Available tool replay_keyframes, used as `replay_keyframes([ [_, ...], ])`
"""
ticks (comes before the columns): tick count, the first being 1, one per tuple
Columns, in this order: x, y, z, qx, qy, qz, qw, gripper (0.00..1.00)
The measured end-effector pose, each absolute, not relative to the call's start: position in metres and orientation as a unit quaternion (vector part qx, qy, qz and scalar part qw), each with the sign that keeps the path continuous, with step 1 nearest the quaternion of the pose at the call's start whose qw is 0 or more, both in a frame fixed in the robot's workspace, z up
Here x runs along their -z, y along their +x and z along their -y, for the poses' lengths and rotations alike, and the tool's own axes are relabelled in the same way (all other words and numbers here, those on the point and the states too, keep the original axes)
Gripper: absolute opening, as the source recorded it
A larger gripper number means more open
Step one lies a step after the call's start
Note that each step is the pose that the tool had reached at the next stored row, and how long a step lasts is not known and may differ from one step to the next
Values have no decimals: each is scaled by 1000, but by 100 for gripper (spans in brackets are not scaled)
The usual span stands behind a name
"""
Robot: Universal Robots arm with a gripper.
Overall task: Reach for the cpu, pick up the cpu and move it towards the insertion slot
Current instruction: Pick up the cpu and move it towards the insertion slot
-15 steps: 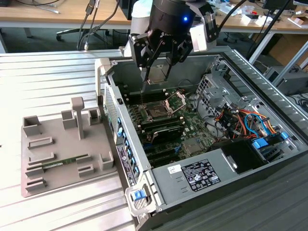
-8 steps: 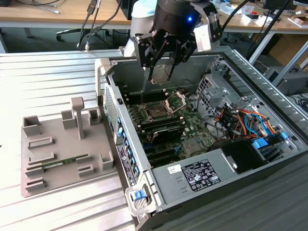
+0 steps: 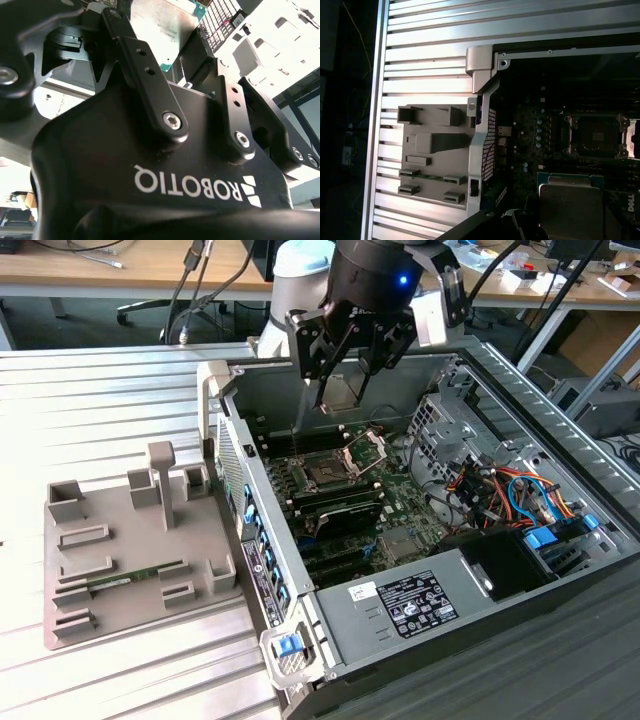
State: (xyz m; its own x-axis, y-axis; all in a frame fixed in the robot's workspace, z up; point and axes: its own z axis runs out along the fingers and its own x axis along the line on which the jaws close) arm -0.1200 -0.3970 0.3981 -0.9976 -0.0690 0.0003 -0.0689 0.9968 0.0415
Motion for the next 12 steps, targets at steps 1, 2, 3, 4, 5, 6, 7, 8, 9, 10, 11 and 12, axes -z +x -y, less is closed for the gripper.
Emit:
replay_keyframes([
  [1, -398, -119, 397, 21, 34, 999, 1, 55],
  [2, -398, -117, 397, 21, 34, 999, 1, 55],
  [3, -398, -116, 397, 21, 34, 999, 1, 55],
  [4, -398, -115, 397, 21, 34, 999, 1, 55],
  [5, -398, -114, 397, 21, 34, 999, 1, 55],
  [6, -398, -112, 397, 21, 34, 999, 1, 55],
  [7, -398, -111, 397, 21, 34, 999, 1, 55],
  [8, -398, -110, 397, 21, 34, 999, 1, 55],
  [9, -398, -109, 397, 21, 34, 999, 1, 55],
  [10, -398, -108, 397, 21, 34, 999, 1, 55],
  [11, -398, -107, 397, 21, 34, 999, 1, 55],
  [12, -398, -106, 397, 21, 34, 999, 1, 55],
])
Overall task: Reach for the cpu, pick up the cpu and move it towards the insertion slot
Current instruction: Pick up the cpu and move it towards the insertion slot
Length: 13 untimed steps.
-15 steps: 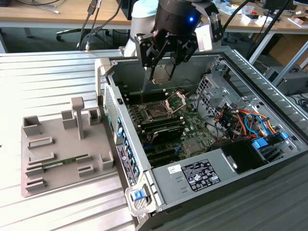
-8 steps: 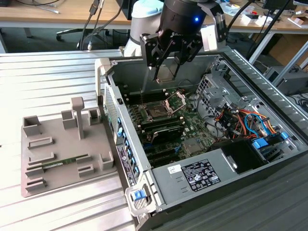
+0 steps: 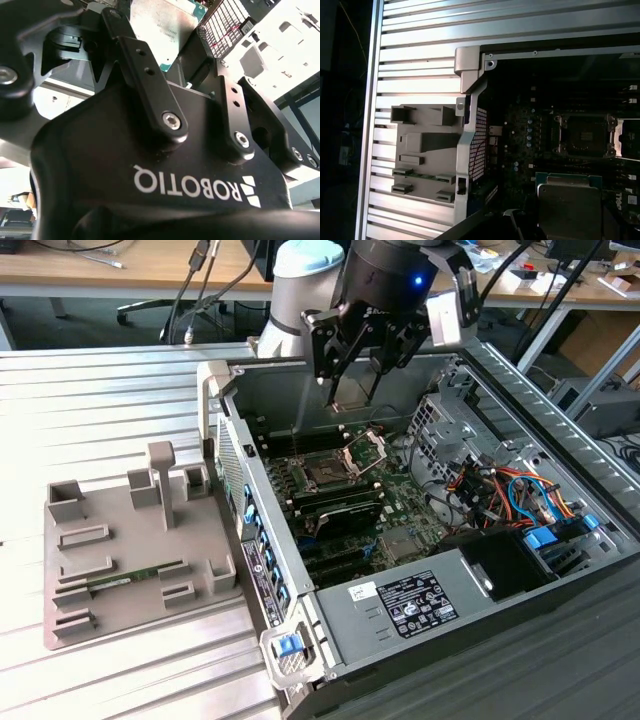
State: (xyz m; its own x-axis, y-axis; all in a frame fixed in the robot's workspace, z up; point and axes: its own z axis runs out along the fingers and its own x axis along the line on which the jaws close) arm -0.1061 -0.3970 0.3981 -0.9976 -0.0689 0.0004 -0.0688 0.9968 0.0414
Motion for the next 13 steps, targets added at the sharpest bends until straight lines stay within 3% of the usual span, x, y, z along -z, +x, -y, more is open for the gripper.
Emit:
replay_keyframes([
  [13, -398, -93, 397, 21, 34, 999, 1, 55],
])
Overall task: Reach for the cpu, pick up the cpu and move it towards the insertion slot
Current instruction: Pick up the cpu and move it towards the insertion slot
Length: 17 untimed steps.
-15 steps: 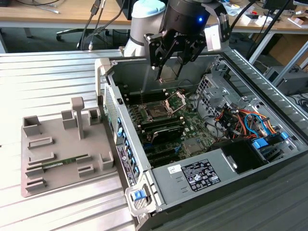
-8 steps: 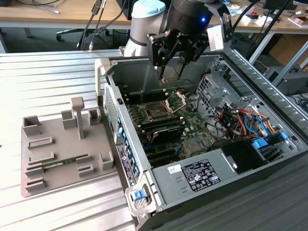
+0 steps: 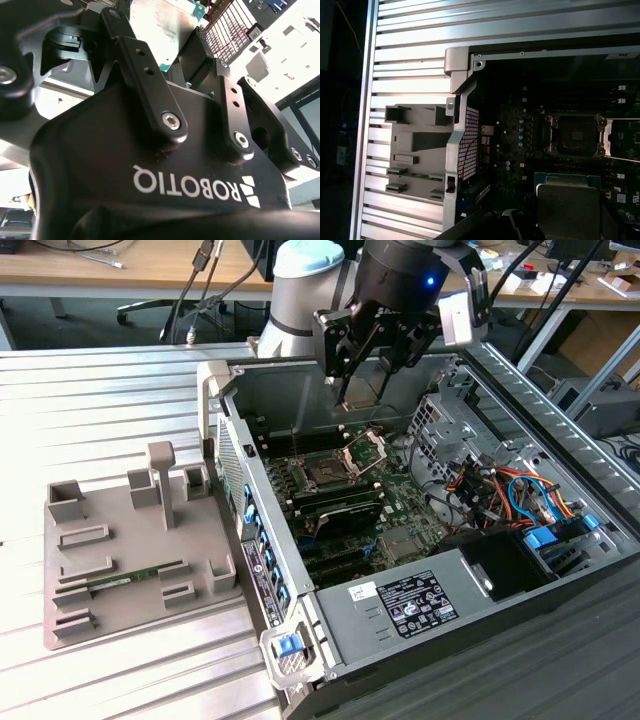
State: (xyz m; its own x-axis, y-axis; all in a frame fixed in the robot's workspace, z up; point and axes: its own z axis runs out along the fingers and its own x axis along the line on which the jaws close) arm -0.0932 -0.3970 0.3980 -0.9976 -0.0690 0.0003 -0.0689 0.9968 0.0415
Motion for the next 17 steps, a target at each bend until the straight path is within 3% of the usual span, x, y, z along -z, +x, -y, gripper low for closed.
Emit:
replay_keyframes([
  [17, -398, -72, 397, 21, 34, 999, 1, 55],
])
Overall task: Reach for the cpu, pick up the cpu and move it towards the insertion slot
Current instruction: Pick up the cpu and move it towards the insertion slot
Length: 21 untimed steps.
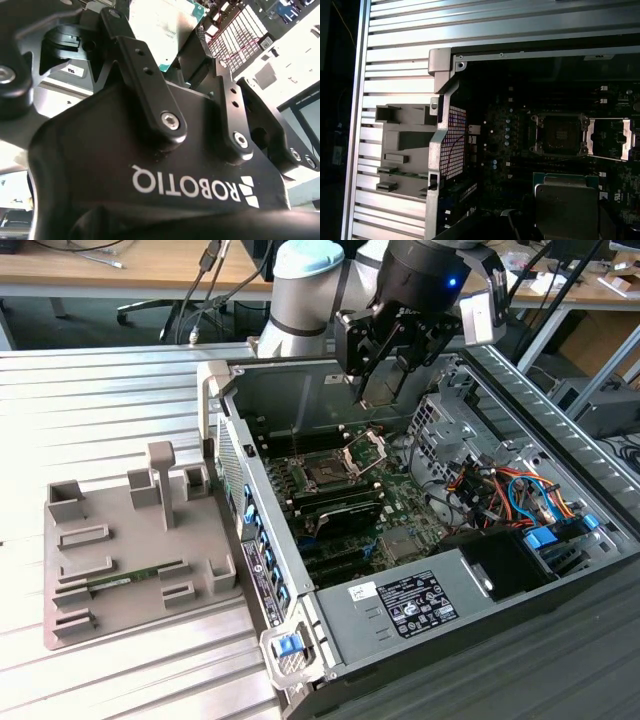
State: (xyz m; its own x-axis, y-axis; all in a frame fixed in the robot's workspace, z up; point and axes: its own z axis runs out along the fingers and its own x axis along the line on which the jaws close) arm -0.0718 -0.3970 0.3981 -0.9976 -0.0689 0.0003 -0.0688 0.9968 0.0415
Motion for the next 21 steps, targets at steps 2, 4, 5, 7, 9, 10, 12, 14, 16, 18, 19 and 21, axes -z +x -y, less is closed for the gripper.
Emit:
replay_keyframes([
  [2, -398, -70, 397, 21, 34, 999, 1, 55],
  [4, -398, -69, 397, 21, 34, 999, 1, 55],
  [5, -398, -68, 397, 21, 34, 999, 1, 55],
  [7, -398, -64, 397, 21, 34, 999, 1, 55],
  [9, -398, -63, 397, 21, 34, 999, 1, 55],
  [10, -398, -62, 397, 21, 35, 999, 1, 55],
  [12, -398, -58, 397, 21, 34, 999, 1, 55],
  [14, -398, -57, 397, 21, 34, 999, 1, 55],
  [16, -398, -54, 397, 21, 34, 999, 1, 55],
  [18, -398, -53, 397, 21, 34, 999, 1, 55],
  [19, -398, -52, 397, 21, 34, 999, 1, 55],
  [21, -398, -50, 397, 21, 34, 999, 1, 55],
])
